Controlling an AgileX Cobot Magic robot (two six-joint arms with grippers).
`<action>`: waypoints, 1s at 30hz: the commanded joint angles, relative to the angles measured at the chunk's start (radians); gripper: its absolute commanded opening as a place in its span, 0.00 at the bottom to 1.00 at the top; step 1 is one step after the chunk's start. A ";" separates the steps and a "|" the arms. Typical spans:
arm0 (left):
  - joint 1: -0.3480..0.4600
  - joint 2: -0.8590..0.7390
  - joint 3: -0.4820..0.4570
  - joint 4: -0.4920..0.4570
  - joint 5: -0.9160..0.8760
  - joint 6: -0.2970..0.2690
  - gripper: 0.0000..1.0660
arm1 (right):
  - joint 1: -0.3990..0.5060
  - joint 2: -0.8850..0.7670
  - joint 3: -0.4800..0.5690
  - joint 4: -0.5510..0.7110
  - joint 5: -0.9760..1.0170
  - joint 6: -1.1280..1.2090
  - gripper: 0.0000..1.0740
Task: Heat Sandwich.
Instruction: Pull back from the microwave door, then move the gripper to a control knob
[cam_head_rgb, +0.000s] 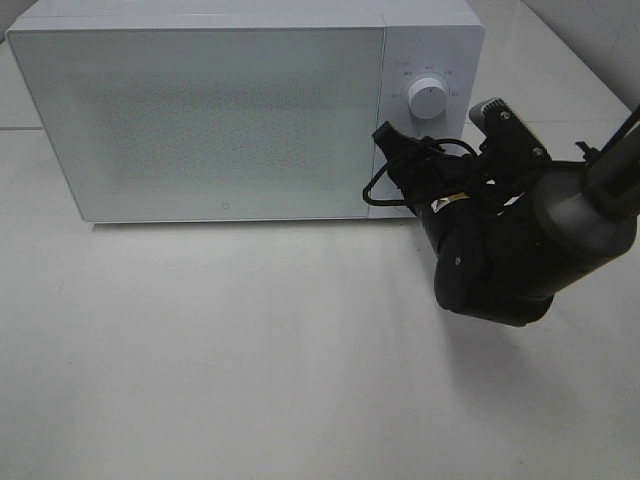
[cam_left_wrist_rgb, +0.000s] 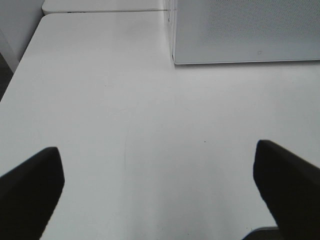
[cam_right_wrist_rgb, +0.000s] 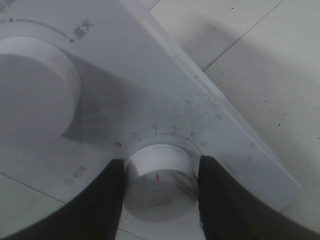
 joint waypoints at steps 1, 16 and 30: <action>0.002 -0.019 0.001 -0.005 -0.011 -0.004 0.92 | -0.011 -0.013 -0.012 -0.003 -0.101 0.097 0.10; 0.002 -0.019 0.001 -0.005 -0.011 -0.004 0.92 | -0.011 -0.013 -0.012 0.048 -0.100 0.469 0.10; 0.002 -0.019 0.001 -0.005 -0.011 -0.004 0.92 | -0.011 -0.013 -0.012 0.094 -0.097 0.777 0.10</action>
